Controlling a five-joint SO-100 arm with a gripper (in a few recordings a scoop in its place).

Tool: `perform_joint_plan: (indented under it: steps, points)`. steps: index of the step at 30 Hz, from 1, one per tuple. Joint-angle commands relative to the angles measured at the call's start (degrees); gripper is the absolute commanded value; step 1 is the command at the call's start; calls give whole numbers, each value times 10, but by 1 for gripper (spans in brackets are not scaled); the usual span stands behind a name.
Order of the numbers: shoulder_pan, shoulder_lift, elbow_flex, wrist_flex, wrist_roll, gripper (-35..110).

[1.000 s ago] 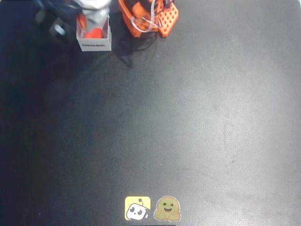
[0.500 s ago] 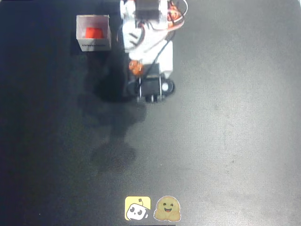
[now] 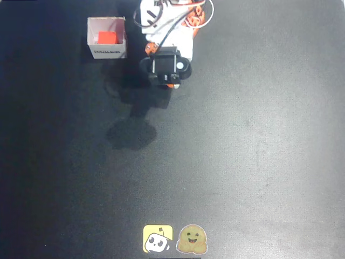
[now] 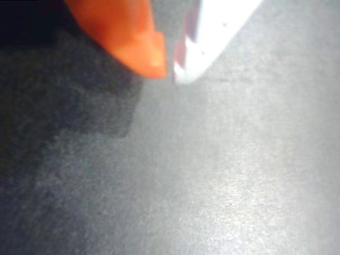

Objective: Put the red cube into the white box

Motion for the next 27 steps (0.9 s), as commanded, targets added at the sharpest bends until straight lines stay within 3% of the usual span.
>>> perform_joint_plan:
  steps: [1,27]
  points:
    - [15,11,9,10,-4,0]
    - [16,11,76,-1,-18,0]
